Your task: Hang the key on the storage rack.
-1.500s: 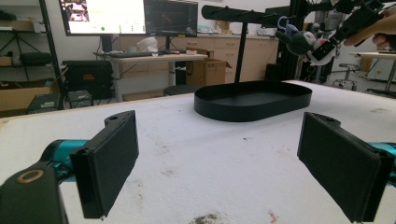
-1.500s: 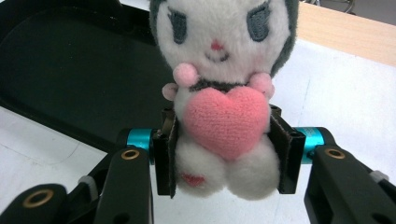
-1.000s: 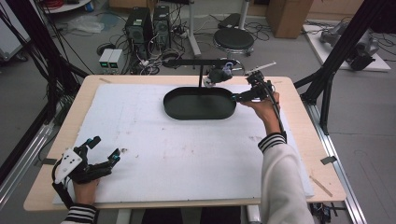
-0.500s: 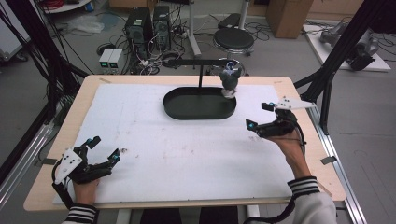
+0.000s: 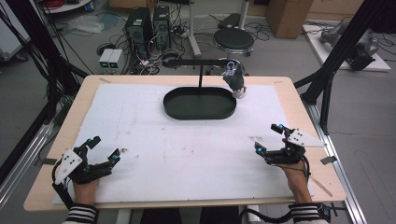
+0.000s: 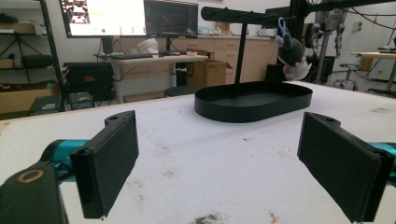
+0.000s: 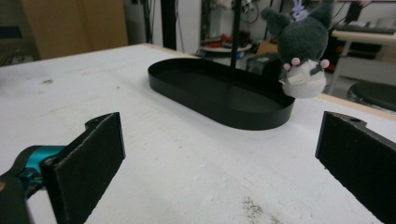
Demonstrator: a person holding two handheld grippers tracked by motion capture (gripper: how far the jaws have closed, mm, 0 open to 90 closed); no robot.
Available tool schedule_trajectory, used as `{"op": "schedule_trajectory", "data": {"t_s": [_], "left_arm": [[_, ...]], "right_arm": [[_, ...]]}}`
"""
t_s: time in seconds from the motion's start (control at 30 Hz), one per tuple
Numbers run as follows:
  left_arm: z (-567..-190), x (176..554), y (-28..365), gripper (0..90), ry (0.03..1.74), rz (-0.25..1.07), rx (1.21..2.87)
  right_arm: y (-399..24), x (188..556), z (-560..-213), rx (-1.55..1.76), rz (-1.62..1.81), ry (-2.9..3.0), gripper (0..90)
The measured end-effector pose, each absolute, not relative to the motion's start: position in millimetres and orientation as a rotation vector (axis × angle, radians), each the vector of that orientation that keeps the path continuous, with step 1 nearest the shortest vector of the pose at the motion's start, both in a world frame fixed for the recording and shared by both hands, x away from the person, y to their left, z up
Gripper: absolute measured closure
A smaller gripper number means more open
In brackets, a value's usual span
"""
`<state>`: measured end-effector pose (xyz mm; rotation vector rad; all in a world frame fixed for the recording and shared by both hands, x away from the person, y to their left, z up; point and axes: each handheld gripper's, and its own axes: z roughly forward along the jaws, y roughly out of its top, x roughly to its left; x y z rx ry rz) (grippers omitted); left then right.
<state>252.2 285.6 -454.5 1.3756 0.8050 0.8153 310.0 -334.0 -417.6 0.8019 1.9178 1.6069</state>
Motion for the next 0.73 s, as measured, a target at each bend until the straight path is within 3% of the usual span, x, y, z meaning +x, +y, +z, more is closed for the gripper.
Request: {"op": "schedule_trajectory", "data": {"t_s": [0.37,0.73], "left_arm": [[-455,252,286,13.0,0.805,0.817,1.374],[-455,252,286,13.0,0.806,0.816,1.375]], "right_arm": [[-347,298,-447,0.844,1.639,1.777,0.4],[-348,296,-451,0.836,1.642,1.75,0.5]]}}
